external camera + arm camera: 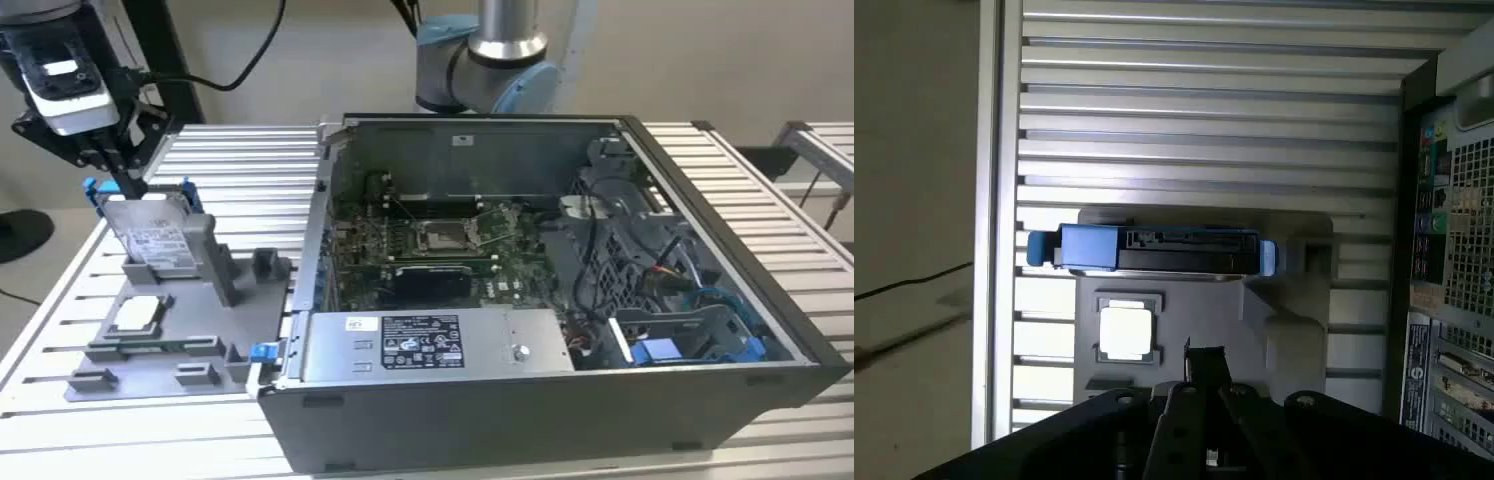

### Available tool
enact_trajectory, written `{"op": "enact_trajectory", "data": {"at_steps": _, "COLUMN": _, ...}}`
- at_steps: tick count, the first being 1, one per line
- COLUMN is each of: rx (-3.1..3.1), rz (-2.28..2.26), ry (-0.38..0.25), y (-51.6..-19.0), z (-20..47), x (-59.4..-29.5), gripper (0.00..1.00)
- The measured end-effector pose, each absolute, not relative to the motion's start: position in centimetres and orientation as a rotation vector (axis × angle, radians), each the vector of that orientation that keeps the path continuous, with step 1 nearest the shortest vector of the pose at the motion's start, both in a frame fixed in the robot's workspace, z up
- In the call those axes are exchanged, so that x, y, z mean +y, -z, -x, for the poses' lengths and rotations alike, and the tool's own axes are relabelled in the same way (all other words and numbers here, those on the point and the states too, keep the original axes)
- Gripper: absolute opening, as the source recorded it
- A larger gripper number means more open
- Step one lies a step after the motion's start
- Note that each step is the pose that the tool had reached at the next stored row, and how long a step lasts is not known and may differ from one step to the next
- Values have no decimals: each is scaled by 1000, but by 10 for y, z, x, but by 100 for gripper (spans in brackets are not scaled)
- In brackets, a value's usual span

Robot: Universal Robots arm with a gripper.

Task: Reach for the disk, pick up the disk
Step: 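Reach for the disk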

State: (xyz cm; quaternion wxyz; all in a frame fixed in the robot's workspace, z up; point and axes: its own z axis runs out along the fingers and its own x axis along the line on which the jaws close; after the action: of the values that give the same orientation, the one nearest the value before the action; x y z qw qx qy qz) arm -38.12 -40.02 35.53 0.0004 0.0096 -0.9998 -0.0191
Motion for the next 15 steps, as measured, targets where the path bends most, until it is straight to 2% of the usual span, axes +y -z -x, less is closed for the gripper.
{"op": "enact_trajectory", "data": {"at_steps": 15, "rx": -3140, "rz": -30, "ry": 60, "y": -355, "z": 381, "x": -398, "gripper": 0}}
